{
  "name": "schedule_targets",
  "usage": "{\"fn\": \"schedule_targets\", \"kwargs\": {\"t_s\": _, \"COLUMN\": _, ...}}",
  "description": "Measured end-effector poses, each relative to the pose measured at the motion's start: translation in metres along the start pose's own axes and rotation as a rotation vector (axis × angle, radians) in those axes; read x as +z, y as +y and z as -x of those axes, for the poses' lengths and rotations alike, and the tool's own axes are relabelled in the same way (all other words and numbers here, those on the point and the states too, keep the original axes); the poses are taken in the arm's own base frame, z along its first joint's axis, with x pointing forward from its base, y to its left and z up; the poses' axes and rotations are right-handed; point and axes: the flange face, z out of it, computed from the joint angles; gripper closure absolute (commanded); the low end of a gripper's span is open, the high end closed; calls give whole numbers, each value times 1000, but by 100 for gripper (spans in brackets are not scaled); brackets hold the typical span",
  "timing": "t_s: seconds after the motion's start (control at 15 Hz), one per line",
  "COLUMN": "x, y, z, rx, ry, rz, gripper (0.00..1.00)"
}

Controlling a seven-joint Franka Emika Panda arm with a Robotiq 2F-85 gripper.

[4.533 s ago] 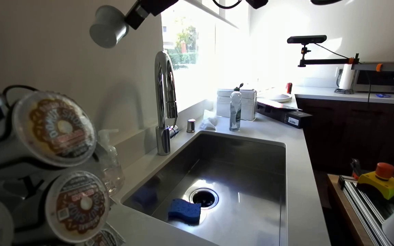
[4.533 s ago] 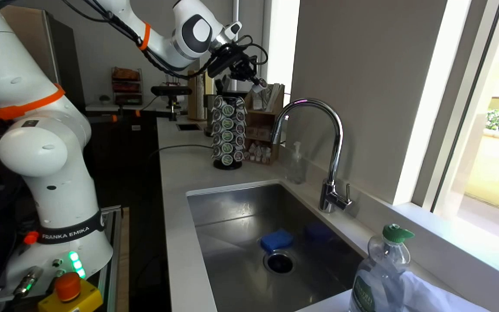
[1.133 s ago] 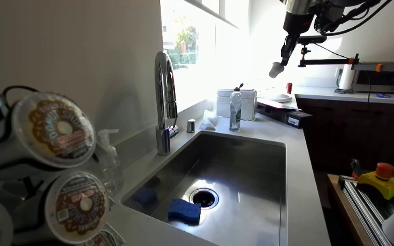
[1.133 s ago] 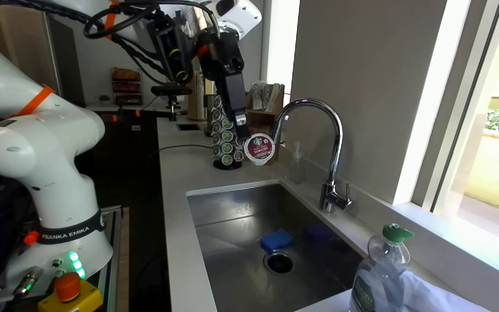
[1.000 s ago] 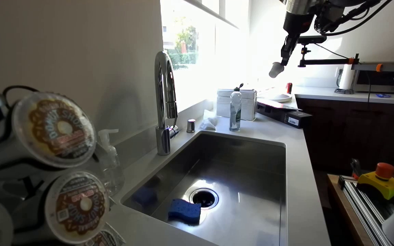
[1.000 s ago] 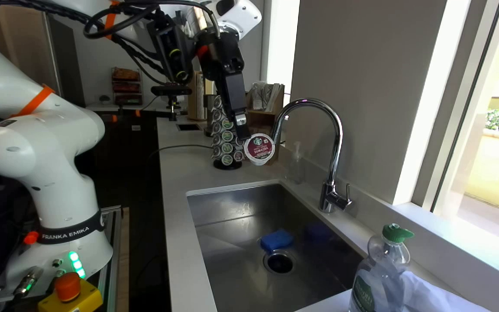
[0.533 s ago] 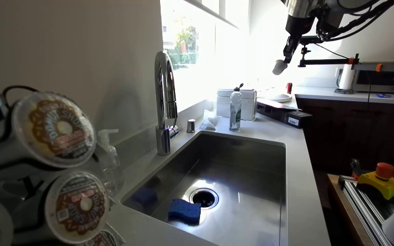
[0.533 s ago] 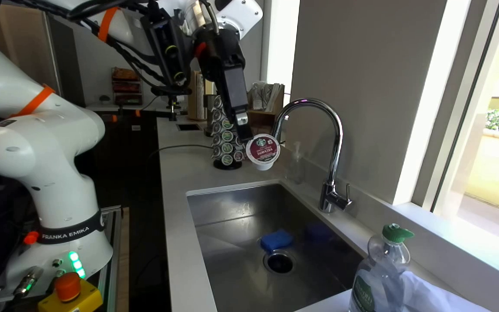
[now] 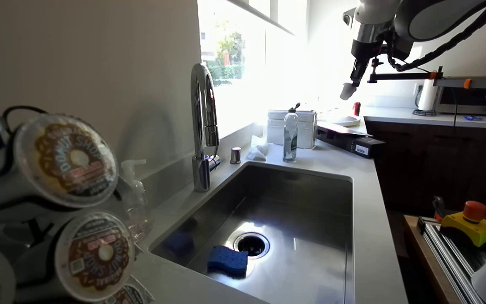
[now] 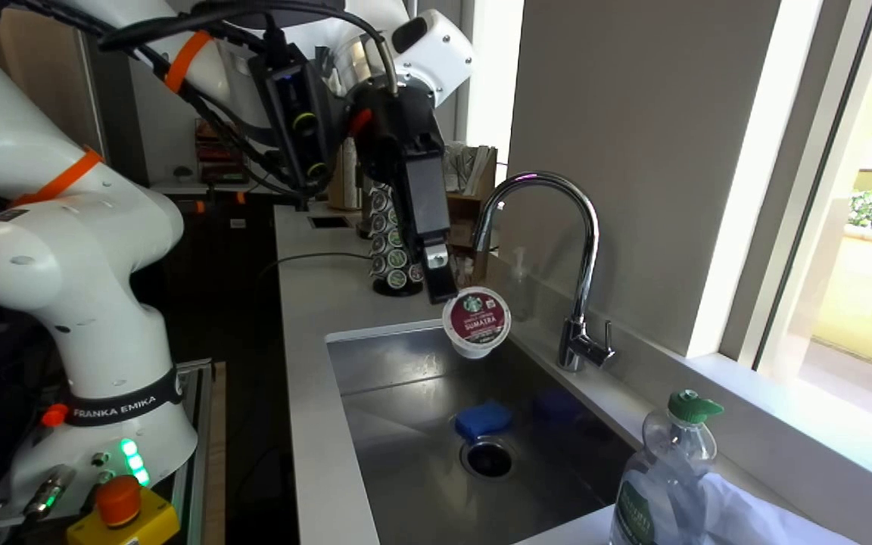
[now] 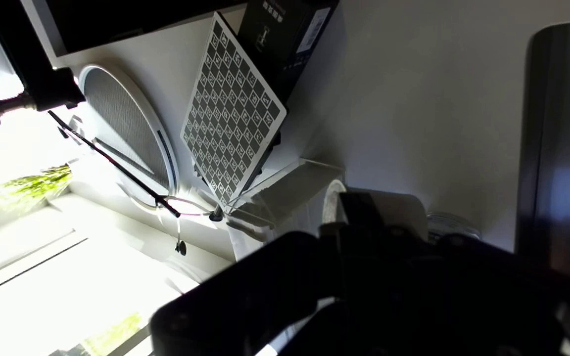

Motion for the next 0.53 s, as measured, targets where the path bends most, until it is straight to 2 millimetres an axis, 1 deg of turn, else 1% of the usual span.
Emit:
{"fn": "schedule_targets", "kwargs": {"t_s": 0.27, "x": 23, "y": -6, "z": 0, "rx": -49, "ry": -15, "rz": 53, "gripper": 100}}
{"fn": "schedule_targets", "kwargs": {"t_s": 0.53, "x": 44, "y": -22, "z": 7, "rx": -90, "ry": -33, "rz": 95, "gripper": 100}}
